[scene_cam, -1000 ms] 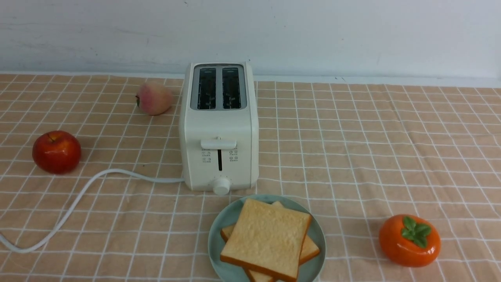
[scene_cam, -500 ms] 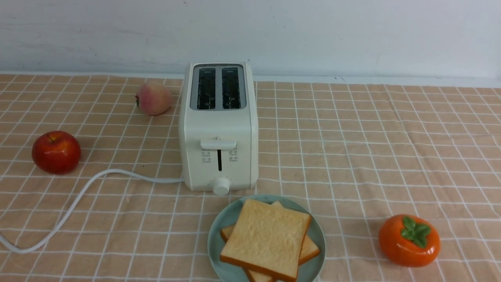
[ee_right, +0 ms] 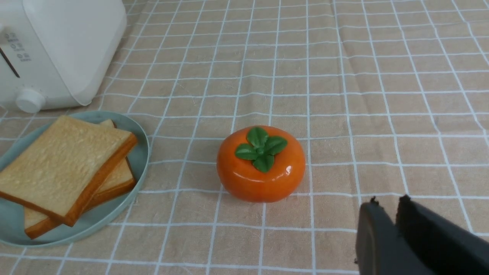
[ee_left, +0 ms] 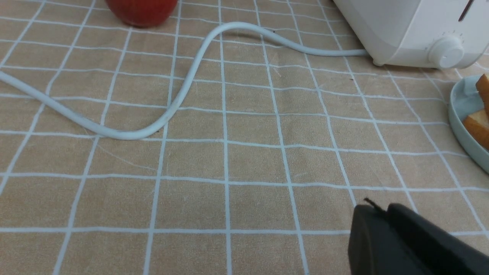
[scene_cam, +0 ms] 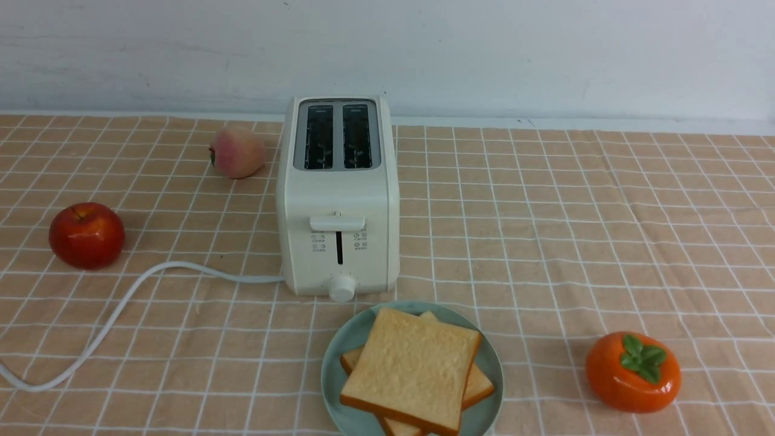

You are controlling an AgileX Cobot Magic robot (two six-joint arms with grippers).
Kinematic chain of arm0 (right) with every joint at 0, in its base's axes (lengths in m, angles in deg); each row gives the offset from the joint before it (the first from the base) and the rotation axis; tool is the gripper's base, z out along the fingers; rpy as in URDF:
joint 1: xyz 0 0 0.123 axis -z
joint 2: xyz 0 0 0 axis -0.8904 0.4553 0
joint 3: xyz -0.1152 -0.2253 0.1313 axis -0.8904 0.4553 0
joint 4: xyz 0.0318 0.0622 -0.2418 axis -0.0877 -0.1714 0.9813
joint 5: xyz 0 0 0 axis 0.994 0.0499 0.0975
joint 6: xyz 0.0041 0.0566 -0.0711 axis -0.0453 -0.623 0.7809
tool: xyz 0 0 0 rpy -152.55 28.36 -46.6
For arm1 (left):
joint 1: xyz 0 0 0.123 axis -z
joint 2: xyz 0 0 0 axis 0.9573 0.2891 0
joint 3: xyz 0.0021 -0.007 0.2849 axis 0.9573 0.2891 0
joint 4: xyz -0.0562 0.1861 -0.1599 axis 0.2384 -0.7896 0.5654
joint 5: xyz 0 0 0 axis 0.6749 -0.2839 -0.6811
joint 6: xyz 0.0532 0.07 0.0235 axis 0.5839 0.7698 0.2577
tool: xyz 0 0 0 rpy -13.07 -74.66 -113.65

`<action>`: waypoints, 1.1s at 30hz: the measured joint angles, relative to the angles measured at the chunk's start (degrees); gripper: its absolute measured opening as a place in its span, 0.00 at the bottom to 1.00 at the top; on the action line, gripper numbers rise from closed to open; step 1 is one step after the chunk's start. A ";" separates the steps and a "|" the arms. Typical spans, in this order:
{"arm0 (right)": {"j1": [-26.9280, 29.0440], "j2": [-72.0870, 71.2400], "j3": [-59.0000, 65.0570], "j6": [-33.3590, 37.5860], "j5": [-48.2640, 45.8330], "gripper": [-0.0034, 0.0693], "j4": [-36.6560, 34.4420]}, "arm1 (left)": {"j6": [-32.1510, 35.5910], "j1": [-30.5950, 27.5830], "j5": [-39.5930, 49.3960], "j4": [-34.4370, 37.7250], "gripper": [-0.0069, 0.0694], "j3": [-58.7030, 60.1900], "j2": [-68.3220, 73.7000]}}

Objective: Take toasted bread from bread machine on light coffee tablecloth place on plate.

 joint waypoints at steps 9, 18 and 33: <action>2.40 -1.04 0.00 0.00 0.00 0.18 -0.05 | 0.00 0.00 0.00 0.00 0.15 0.00 0.00; 11.34 -7.81 10.18 0.00 13.43 0.19 -1.32 | 0.00 0.00 0.00 0.00 0.16 0.00 0.00; 12.89 -8.11 23.25 7.78 19.78 0.22 1.30 | 0.04 -0.21 -0.17 0.07 0.18 0.00 0.00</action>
